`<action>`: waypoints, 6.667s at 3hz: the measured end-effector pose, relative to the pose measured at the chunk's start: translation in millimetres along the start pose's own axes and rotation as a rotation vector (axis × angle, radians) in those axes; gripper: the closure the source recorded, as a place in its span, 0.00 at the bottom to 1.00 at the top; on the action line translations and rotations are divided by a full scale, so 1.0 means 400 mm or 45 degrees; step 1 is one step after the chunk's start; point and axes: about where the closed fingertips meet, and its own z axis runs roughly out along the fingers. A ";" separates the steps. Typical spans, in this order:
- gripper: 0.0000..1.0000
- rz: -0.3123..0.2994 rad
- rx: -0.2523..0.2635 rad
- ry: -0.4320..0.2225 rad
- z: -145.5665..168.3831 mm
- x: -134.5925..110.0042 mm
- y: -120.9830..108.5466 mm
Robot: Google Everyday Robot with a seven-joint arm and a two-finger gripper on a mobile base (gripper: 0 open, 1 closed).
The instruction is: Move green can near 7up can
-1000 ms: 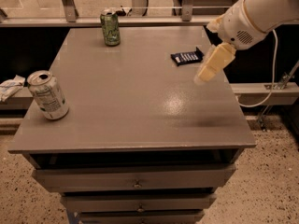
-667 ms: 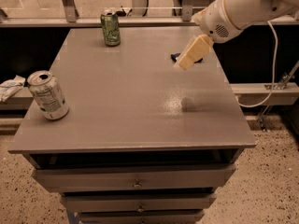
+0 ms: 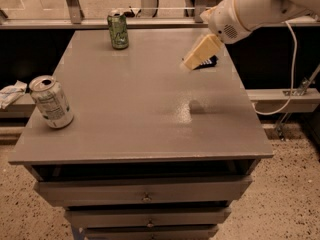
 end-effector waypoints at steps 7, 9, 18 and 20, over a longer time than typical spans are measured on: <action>0.00 0.203 0.070 -0.559 0.551 -0.283 -0.333; 0.00 0.204 0.005 -0.534 0.640 -0.342 -0.281; 1.00 0.229 -0.405 -0.712 0.249 -0.355 0.144; 1.00 0.244 -0.409 -0.730 0.256 -0.343 0.139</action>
Offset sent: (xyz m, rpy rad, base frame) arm 0.1488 0.0819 -0.0184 0.2769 -0.1003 -0.0380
